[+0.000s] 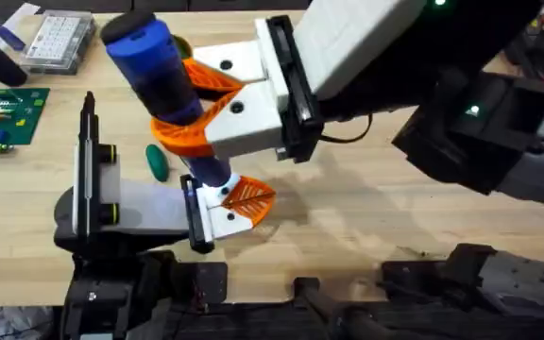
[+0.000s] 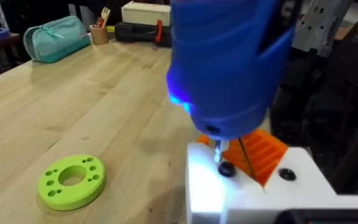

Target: Pick up the gripper from the table and insert it into the empty holder that is missing its gripper. Then pick up a screw, insert it into the mounting hole, and use the screwdriver to tighten it. Finally, clean up the table by picking up the vegetable and placing it into the bucket.

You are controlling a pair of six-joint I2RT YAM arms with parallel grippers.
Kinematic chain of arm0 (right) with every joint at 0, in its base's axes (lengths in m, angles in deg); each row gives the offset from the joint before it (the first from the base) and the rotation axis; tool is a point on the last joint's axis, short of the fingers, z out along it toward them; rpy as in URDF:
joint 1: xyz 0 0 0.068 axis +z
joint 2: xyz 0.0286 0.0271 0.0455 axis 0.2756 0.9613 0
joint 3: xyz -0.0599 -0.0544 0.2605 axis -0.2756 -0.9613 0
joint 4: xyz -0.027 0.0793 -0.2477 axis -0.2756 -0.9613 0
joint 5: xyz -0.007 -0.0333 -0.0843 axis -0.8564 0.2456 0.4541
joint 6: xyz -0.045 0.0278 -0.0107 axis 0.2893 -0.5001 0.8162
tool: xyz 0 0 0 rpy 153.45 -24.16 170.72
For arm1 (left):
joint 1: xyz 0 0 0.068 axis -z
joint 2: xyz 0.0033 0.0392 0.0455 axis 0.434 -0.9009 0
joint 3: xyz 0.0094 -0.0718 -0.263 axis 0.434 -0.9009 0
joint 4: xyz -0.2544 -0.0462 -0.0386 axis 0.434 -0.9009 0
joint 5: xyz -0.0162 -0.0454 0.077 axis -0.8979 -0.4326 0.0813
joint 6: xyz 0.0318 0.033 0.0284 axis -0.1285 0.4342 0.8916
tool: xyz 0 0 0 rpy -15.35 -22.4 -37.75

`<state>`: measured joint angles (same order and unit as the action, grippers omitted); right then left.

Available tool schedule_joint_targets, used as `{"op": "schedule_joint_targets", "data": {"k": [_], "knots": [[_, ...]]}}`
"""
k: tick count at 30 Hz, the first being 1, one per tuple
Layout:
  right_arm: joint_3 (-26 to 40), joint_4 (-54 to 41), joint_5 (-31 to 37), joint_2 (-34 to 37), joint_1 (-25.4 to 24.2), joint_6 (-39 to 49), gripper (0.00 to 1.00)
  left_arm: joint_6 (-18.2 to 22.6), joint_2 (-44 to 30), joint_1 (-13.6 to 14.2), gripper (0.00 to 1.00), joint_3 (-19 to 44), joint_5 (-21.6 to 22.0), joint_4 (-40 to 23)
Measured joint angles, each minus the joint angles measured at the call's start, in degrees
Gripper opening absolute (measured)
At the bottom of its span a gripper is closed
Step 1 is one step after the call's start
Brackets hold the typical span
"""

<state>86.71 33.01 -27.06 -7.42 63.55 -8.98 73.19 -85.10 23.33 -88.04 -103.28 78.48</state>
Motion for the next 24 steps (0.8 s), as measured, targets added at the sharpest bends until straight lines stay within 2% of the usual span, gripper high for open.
{"op": "schedule_joint_targets", "data": {"k": [24], "knots": [[0.0, -1.2, 0.0, 0.5, 1.0, -1.2, 0.026, 0.0, 0.0, 0.0, 0.014, 0.0, 0.0, 0.0]]}}
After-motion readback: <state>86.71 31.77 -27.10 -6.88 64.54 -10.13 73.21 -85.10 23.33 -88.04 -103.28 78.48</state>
